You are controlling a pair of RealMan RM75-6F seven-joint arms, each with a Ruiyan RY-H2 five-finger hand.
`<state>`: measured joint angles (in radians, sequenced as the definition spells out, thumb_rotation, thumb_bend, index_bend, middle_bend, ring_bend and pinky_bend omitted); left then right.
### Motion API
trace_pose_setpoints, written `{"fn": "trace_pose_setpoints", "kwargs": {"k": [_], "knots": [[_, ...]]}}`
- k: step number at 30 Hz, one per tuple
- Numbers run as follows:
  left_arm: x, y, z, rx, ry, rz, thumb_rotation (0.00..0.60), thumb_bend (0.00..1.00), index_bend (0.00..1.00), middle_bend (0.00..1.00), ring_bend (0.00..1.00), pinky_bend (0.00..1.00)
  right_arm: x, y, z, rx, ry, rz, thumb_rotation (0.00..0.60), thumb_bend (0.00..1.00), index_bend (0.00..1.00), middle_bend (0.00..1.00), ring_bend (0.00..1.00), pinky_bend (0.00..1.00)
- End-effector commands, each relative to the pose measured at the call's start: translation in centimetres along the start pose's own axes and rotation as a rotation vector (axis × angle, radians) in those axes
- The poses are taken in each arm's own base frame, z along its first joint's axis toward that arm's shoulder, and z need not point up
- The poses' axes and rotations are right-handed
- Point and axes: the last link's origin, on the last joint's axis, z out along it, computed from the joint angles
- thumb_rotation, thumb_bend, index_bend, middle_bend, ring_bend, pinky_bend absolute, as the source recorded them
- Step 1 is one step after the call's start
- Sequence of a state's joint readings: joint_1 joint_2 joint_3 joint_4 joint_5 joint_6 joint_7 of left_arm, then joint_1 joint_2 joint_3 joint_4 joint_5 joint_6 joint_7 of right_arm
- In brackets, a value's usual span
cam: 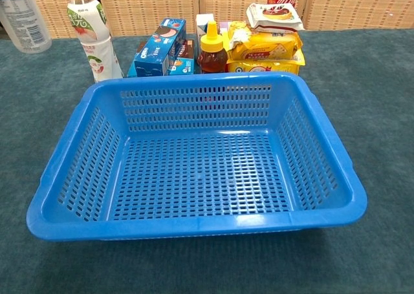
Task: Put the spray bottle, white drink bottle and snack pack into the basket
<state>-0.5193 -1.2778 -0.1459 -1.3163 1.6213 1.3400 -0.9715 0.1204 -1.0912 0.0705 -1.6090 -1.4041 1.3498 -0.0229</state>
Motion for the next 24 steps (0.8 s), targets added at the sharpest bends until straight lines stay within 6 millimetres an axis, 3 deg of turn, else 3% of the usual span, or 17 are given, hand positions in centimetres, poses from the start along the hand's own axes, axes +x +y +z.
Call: {"fn": "trace_pose_setpoints", "kwargs": {"k": [1, 7, 11, 18, 22, 24], "knots": [[-1.6, 5.5, 0.5, -0.077, -0.207, 0.140, 0.600, 0.68, 0.61, 0.48, 0.46, 0.57, 0.0, 0.0, 0.0, -0.001, 0.000, 0.000, 0.600, 0.00, 0.00, 0.00, 0.00, 0.00], [-6.6, 9.9, 2.2, -0.155, -0.356, 0.233, 0.600, 0.68, 0.61, 0.48, 0.46, 0.57, 0.0, 0.2, 0.2, -0.007, 0.000, 0.002, 0.600, 0.00, 0.00, 0.00, 0.00, 0.00], [-11.0, 12.0, 3.6, -0.189, -0.433, 0.271, 0.600, 0.68, 0.61, 0.48, 0.46, 0.57, 0.1, 0.3, 0.2, -0.010, 0.000, 0.008, 0.600, 0.00, 0.00, 0.00, 0.00, 0.00], [-18.1, 12.6, 6.0, -0.169, -0.496, 0.311, 0.600, 0.67, 0.60, 0.48, 0.45, 0.57, -0.1, 0.5, 0.3, -0.013, -0.014, 0.011, 0.600, 0.00, 0.00, 0.00, 0.00, 0.00], [-20.3, 12.1, 6.8, -0.135, -0.481, 0.316, 0.600, 0.66, 0.59, 0.47, 0.42, 0.57, -0.2, 0.5, 0.3, -0.013, -0.020, 0.012, 0.600, 0.00, 0.00, 0.00, 0.00, 0.00], [-21.1, 11.6, 7.2, -0.114, -0.472, 0.331, 0.600, 0.65, 0.52, 0.40, 0.34, 0.52, -0.3, 0.6, 0.3, -0.015, -0.025, 0.012, 0.600, 0.00, 0.00, 0.00, 0.00, 0.00]]}}
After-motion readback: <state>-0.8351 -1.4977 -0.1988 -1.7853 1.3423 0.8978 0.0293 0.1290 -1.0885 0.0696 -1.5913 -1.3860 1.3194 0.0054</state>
